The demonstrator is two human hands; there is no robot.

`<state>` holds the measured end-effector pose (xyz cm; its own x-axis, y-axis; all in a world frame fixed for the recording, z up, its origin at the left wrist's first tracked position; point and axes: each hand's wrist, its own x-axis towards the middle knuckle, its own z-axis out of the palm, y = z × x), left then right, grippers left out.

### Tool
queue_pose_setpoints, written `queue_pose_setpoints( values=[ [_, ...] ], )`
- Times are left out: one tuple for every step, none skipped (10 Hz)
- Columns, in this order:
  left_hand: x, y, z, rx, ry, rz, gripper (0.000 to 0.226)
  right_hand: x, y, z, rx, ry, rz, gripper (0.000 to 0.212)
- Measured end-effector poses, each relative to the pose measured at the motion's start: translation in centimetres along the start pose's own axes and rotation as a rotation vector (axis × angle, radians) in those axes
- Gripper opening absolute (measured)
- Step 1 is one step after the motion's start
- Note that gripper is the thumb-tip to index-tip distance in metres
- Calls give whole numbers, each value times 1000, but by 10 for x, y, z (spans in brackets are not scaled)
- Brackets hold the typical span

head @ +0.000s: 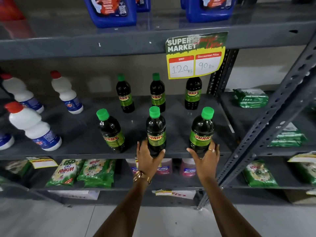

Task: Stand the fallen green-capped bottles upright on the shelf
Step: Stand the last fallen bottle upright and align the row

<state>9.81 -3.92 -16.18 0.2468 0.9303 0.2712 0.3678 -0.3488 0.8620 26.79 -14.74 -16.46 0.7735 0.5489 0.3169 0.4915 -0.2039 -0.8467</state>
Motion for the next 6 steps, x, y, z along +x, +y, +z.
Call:
queue_pose_setpoints(
  values=[
    [-1, 3, -5, 0, -26, -3, 50, -1, 0, -1, -36, -23, 16, 90],
    [0, 2, -6, -7, -29, 5, 51, -2, -3, -4, -57, -48, 20, 91],
    [-2, 6, -11, -18, -53, -3, 53, -3, -8, -8, -71, -99, -33, 92],
    [-4, 8, -17, -26, -120, -25, 65, -10, -12, -22, 37, -129, -7, 104],
    [-11, 18, -34, -19, -229, -83, 97, -37, -28, -35, 235, -33, -2, 93],
    [-32, 21, -62, 6, -226, 74, 93, -36, -55, -84, 311, -11, -218, 56]
  ],
)
